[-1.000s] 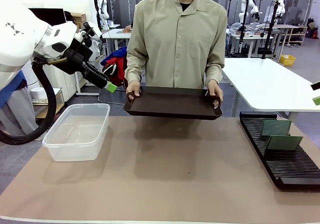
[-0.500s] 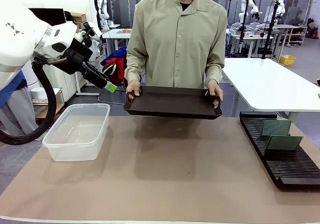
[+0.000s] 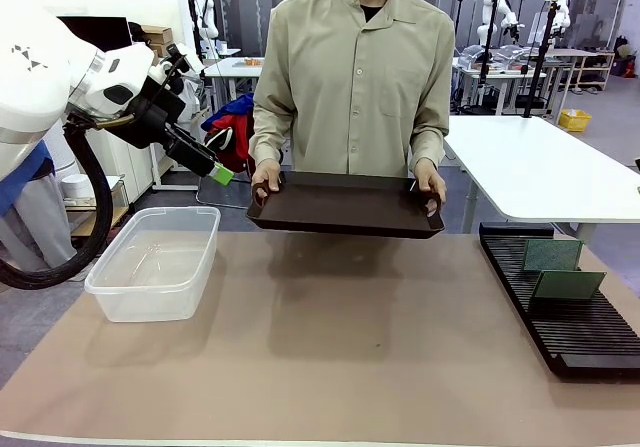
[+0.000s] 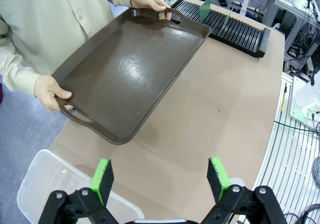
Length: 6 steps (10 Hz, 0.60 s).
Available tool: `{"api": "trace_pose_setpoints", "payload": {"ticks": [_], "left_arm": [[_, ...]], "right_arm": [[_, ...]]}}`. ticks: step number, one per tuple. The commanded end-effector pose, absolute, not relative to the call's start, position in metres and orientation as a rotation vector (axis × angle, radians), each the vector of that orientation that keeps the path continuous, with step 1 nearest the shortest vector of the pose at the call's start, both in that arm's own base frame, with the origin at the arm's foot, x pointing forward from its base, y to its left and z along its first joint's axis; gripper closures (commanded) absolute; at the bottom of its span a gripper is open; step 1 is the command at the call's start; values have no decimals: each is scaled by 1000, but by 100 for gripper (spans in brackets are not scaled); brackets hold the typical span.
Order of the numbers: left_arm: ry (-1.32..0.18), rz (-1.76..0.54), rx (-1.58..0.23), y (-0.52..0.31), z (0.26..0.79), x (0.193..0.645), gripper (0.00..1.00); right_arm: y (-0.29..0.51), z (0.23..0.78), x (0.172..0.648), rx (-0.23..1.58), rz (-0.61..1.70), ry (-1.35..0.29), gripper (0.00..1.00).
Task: Sort PCBs into racks and boxes based on the side picked up.
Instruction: If the short side of the Blank PCB is picked up, insert it into the PCB Rack ; if the long side is picked up, place it in the Organizing box.
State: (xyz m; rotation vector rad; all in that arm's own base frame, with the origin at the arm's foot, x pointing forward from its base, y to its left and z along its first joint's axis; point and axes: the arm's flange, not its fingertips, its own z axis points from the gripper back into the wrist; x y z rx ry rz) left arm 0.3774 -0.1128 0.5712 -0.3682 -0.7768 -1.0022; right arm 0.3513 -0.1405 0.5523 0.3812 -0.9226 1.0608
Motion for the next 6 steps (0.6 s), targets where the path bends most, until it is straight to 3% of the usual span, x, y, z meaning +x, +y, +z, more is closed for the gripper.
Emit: {"api": "trace_pose_setpoints", "payload": {"ticks": [1,6], "left_arm": [[-772,-1008,-369,-112,570,377,0],[-772,-1008,-369,-112,570,377,0]], "right_arm": [[-149,559,361,388,1005,-991,0],[-157,568,363,339,962,-1075,0]]}}
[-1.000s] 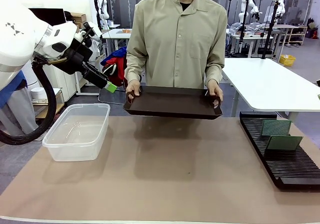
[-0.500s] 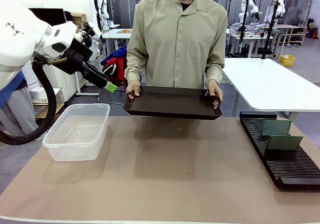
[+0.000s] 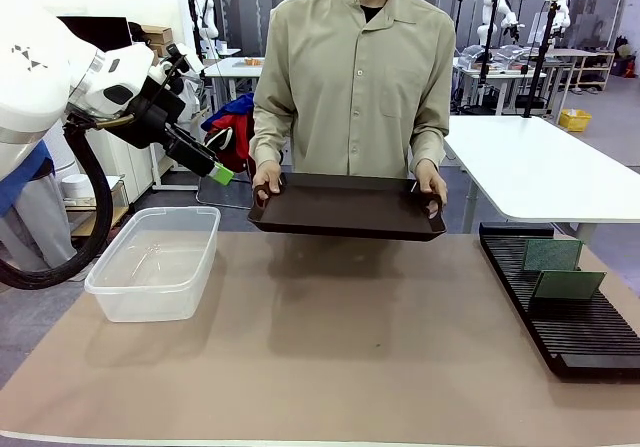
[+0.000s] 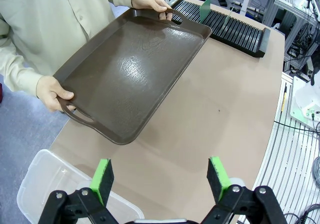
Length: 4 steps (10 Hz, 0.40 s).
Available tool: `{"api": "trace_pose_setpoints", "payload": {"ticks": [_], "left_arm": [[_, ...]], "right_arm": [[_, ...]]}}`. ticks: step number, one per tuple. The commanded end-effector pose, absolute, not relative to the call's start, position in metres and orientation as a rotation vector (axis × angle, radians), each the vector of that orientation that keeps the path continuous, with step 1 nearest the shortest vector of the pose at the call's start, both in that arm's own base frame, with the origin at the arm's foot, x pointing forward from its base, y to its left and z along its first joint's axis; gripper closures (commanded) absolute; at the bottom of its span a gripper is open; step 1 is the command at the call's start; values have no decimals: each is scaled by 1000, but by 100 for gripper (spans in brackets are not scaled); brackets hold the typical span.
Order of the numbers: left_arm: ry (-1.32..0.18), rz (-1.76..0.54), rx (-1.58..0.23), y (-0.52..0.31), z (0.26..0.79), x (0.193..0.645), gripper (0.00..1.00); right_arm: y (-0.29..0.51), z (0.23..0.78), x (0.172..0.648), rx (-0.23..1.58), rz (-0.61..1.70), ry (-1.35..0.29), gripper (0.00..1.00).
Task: Sort PCBs into racks and boxes based on the side picked up.
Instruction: If the short side of the Blank PCB is picked up, insert it into the PCB Rack ; if the long side is picked up, place it in the Organizing box.
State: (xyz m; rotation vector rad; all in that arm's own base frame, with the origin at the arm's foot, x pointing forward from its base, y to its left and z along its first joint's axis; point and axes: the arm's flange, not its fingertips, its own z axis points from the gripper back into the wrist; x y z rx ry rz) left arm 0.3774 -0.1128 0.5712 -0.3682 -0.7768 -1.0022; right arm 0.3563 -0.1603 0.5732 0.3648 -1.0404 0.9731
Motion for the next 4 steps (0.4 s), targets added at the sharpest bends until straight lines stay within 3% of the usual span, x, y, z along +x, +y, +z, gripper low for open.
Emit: {"api": "trace_pose_setpoints", "payload": {"ticks": [1,4], "left_arm": [[-772,-1008,-369,-112,570,377,0],[-772,-1008,-369,-112,570,377,0]], "right_arm": [[-157,567,364,330,991,-1080,0],[-160,573,356,365,973,-1040,0]]}}
